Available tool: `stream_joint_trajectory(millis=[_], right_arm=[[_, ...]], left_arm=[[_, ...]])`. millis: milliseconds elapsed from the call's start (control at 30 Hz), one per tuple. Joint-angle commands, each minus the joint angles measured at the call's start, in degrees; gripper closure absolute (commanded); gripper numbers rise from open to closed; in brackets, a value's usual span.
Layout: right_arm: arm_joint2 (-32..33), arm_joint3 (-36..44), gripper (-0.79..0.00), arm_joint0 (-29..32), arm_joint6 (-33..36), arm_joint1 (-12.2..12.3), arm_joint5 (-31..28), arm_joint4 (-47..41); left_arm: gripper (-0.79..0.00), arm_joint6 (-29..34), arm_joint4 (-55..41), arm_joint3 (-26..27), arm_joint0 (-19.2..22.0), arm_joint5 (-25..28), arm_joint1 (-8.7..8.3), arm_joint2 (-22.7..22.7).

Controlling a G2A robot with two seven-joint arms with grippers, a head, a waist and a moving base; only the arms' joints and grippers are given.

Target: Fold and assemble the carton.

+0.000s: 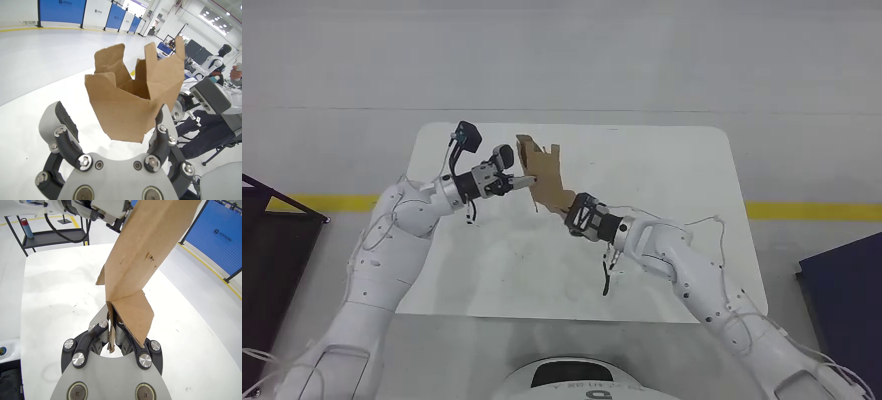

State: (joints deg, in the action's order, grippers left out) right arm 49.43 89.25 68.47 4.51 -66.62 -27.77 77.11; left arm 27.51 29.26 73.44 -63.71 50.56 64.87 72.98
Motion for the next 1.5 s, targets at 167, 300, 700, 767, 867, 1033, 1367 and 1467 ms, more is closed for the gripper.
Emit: stream_joint_trajectory(millis=[167, 300, 700, 767, 867, 1033, 1367, 1467], right_arm=[[-1.2, -1.5, 0.000, -1.3, 0.2, -0.6, -0.8, 0.5], [-1.8, -2.6, 0.000, -2.1, 0.5, -1.1, -1.1, -0.5], [-3.0, -5.5, 0.000, -4.5, 0.6, -2.3, -2.8, -3.8], [-3.0, -6.2, 0.000, -4.8, 0.4, -2.4, -3.0, -4.1], [-3.1, -6.8, 0.000, -5.3, 0.2, -2.6, -3.2, -4.4], [-3.2, -8.3, 0.000, -6.0, -0.4, -3.0, -3.8, -5.6], [-4.0, -10.9, 0.000, -7.3, -1.5, -3.9, -4.6, -6.5], [-3.9, -11.3, 0.000, -7.4, -1.8, -4.1, -4.8, -6.7]], left_arm=[[-0.785, 1.3, -2.2, 0.1, 1.0, 1.5, -0.07, -1.7], [-0.785, 3.3, -3.3, 0.2, 1.3, 3.2, -0.28, -2.7], [-0.379, 6.0, -4.8, 1.3, 1.7, 4.6, -0.93, -4.6], [-0.191, 6.1, -4.9, 1.4, 1.8, 5.0, -1.03, -4.8], [0.000, 6.2, -5.1, 1.4, 1.9, 5.5, -1.19, -5.1], [0.000, 5.9, -5.2, 1.5, 2.3, 6.0, -1.46, -5.3], [0.000, 4.5, -5.0, 1.5, 2.2, 6.1, -1.96, -5.3], [0.000, 3.8, -4.8, 1.8, 2.2, 6.0, -2.10, -5.3]])
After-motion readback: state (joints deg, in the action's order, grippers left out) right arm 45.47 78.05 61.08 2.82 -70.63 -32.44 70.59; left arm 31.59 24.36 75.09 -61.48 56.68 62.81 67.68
